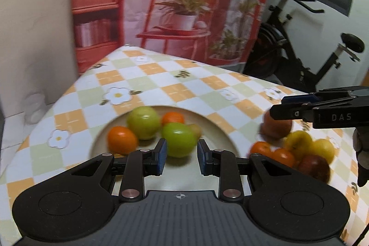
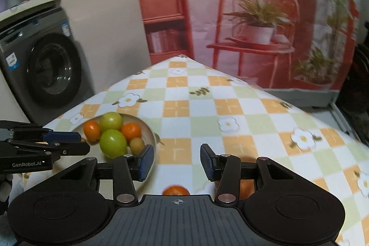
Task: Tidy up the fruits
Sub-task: 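Move both open tools back over the fruit pile, then close the right tool on a tangerine in the pile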
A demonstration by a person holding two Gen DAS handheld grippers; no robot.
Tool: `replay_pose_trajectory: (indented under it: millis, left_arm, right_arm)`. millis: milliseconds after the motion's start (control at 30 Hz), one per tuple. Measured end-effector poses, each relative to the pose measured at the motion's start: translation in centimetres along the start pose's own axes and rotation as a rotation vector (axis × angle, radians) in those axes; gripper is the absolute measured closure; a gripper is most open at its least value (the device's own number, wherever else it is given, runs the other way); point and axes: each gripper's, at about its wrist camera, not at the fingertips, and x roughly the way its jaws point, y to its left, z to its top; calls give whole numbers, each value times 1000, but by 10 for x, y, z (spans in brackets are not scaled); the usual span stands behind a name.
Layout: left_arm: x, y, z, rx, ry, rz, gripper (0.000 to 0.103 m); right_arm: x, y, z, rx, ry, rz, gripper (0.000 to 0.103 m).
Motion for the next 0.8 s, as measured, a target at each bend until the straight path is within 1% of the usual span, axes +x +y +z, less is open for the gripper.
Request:
replay_pose_trajectory:
  millis: [167, 333, 467, 600, 667, 800]
  left_arm:
    - [2, -18, -6, 29, 10, -28, 73]
    - [3, -23, -9, 40, 13, -41, 73]
    - [4, -23, -9, 41, 17, -37, 73]
    - [3, -19, -9, 31, 18, -29, 73]
    - [4, -17, -9, 25, 19, -25, 73]
    - [5, -15, -9, 18, 22, -22, 73]
  right_arm:
    - [-6, -6, -16, 5, 42, -3, 64]
    - [-3, -6, -23, -22, 87, 0, 65]
    - [7, 3, -24, -81, 128, 19, 66]
    - [24, 12, -24, -153, 192, 18, 68]
    - [34, 15, -24, -172, 223, 18, 68]
    - [47, 16, -23, -185, 251, 0, 68]
